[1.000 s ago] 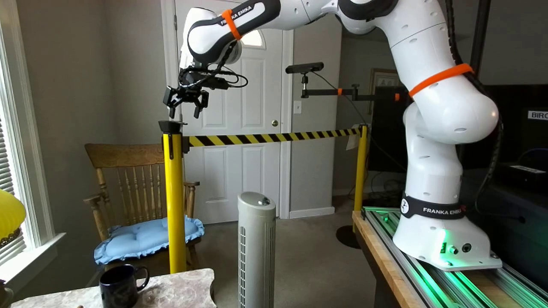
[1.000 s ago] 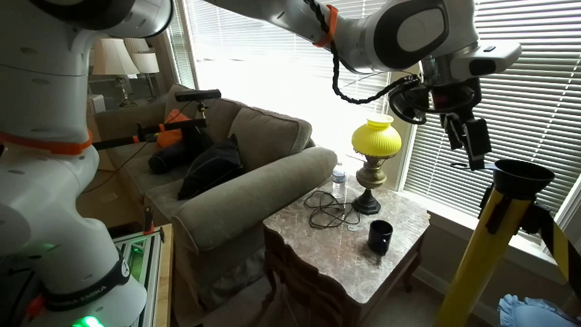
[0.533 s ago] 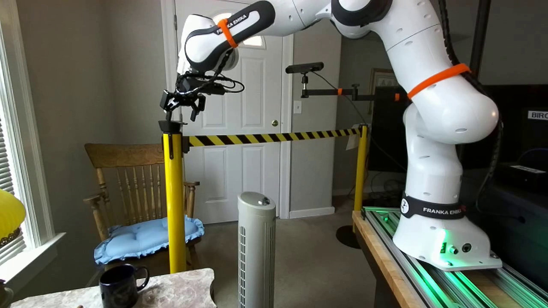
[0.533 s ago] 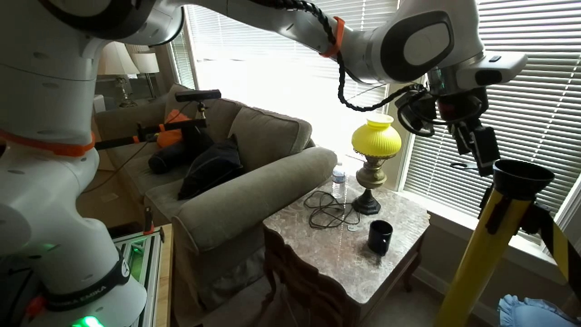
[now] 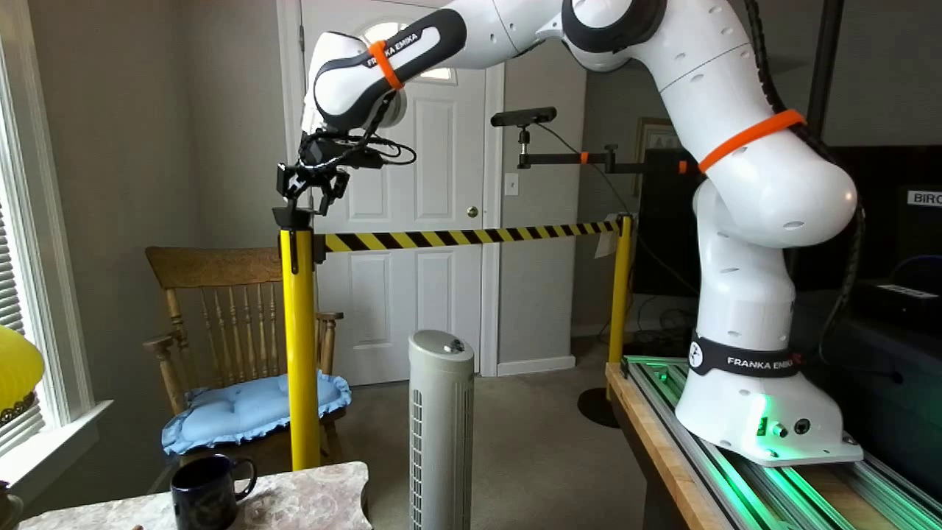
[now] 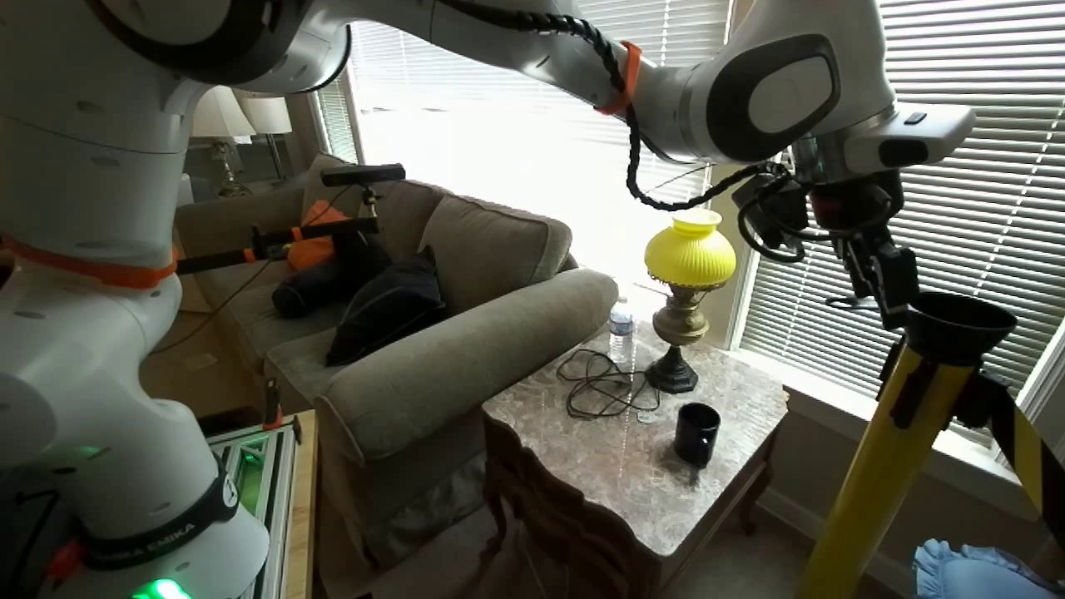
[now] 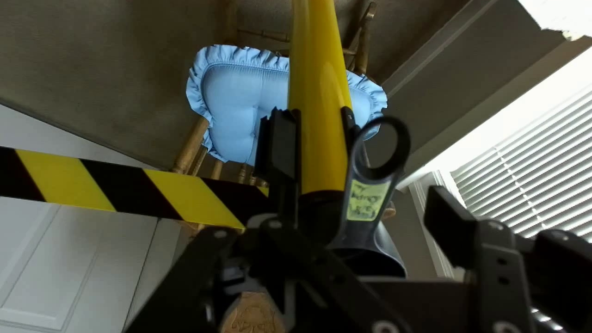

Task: Take the tiny pot off of the barricade

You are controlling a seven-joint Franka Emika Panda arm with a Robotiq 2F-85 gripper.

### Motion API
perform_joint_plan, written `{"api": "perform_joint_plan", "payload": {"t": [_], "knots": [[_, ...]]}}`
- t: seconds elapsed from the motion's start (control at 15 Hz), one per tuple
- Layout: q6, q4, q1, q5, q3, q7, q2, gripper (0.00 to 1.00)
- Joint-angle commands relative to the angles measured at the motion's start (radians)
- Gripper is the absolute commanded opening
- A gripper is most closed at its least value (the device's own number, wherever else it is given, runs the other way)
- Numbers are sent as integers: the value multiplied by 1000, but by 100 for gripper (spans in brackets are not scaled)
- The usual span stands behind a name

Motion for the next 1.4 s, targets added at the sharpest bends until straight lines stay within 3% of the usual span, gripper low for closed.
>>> {"api": "perform_joint_plan", "payload": {"t": [0.0, 0.33, 0.53, 0.87, 1.13, 1.33], "knots": [[31, 28, 9, 10, -14, 19, 31, 40], [63, 19, 11, 9, -20, 18, 30, 2], [98, -19, 12, 14, -9, -8, -7, 6], [212, -109, 19, 22, 69, -210, -87, 6], [199, -163, 10, 81, 161, -398, -115, 6], [221, -205, 13, 89, 185, -476, -95, 6]]}}
